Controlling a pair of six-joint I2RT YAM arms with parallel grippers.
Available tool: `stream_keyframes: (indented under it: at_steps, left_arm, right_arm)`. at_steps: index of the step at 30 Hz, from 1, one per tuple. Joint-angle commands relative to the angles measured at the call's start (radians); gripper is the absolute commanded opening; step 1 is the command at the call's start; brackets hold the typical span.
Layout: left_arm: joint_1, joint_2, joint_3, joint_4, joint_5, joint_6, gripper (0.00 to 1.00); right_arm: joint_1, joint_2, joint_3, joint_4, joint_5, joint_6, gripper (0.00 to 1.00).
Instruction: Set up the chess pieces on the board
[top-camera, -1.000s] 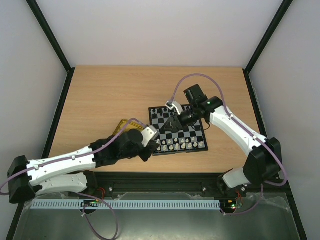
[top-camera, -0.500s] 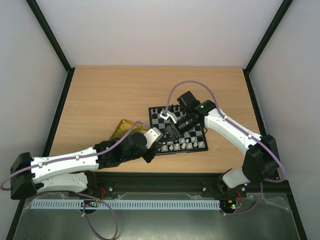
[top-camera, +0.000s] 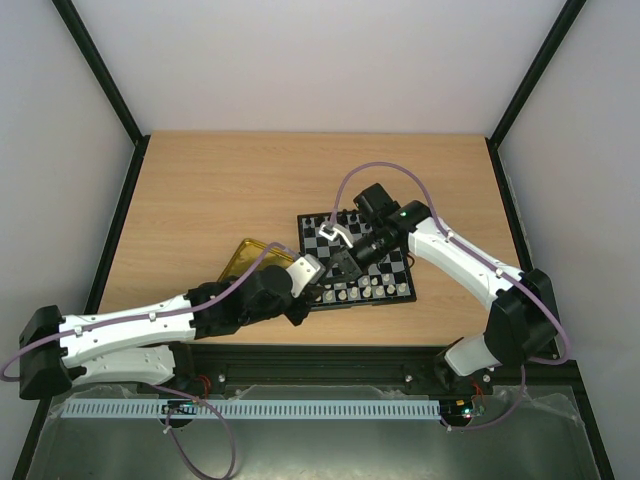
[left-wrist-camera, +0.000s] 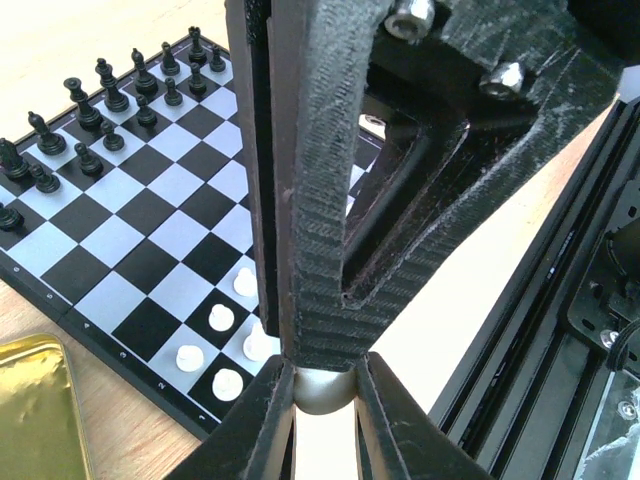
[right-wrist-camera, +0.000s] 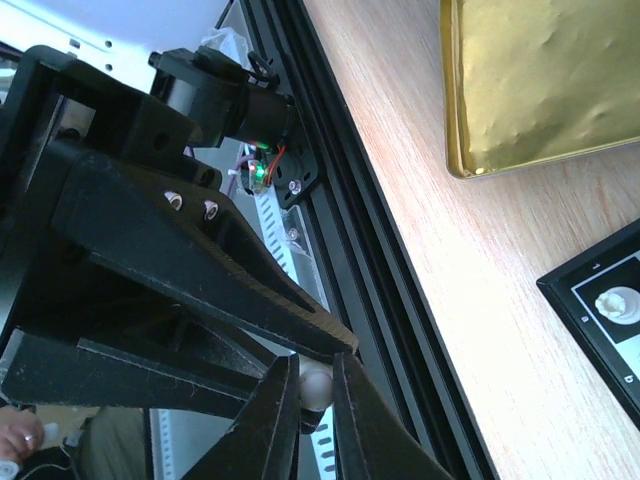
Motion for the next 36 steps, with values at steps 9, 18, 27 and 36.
stream_keyframes:
  at_steps: [9, 18, 27, 36]
  left_arm:
    - [0.006, -0.049, 0.021, -0.060, -0.148, -0.025, 0.55]
    - [0.194, -0.094, 0.044, -0.148, -0.147, 0.006, 0.66]
    - [0.300, -0.120, -0.003, -0.114, -0.091, 0.035, 0.66]
    - [0.324, -0.117, -0.005, -0.120, -0.079, 0.036, 0.66]
  right_arm:
    - [-0.041, -0.093, -0.047, 0.082, 0.208, 0.007, 0.04]
    - [-0.202, -0.247, -0.257, 0.185, 0.685, -0.061, 0.04]
    - [-0.403, -0.272, -0.387, 0.246, 0.843, -0.135, 0.04]
    - [-0.412, -0.228, -0.465, 0.272, 0.781, -0.221, 0.05]
